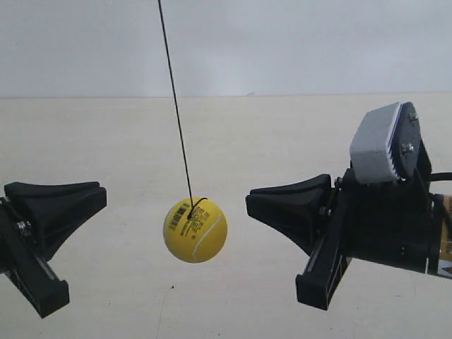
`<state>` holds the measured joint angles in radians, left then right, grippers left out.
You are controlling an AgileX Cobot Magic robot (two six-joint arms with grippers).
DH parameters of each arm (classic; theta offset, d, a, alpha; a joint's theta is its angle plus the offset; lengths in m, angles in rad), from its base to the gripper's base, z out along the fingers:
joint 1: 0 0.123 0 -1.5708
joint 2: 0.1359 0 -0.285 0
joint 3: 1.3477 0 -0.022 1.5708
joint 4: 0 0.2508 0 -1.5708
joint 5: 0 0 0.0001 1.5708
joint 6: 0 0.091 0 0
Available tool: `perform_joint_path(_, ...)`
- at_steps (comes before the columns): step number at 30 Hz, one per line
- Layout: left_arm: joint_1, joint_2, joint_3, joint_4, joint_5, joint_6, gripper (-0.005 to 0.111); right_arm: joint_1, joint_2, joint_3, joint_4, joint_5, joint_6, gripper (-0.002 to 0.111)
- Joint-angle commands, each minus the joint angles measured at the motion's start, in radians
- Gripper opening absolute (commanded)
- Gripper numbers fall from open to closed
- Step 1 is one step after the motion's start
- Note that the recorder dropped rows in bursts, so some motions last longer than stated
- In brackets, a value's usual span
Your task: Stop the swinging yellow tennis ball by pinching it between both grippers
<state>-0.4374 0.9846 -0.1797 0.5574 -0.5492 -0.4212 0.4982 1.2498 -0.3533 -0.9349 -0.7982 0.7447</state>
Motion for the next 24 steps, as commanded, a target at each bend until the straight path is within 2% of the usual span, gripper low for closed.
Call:
perform_joint_path(1, -0.003, 0.013, 0.016, 0.030, -0.083, -0.021, 0.005, 0.000, -0.008, 0.002, -0.010, -0.020, 0.000, 0.000)
perform_joint_path(6, -0.003, 0.013, 0.016, 0.031, -0.097, -0.021, 0.005, 0.000, -0.028, 0.002, 0.065, 0.026, -0.051, 0.000)
perform_joint_path(12, -0.003, -0.045, 0.019, 0.038, -0.078, -0.053, 0.005, 0.000, -0.192, 0.002, 0.072, 0.224, 0.016, 0.000)
perform_joint_path(17, -0.003, -0.154, 0.019, 0.038, -0.017, -0.125, 0.005, 0.000, -0.371, 0.002, 0.069, 0.282, 0.110, 0.000)
perform_joint_path(24, -0.003, -0.349, 0.019, 0.038, 0.122, -0.194, 0.005, 0.000, -0.627, 0.004, 0.065, 0.422, 0.144, 0.000)
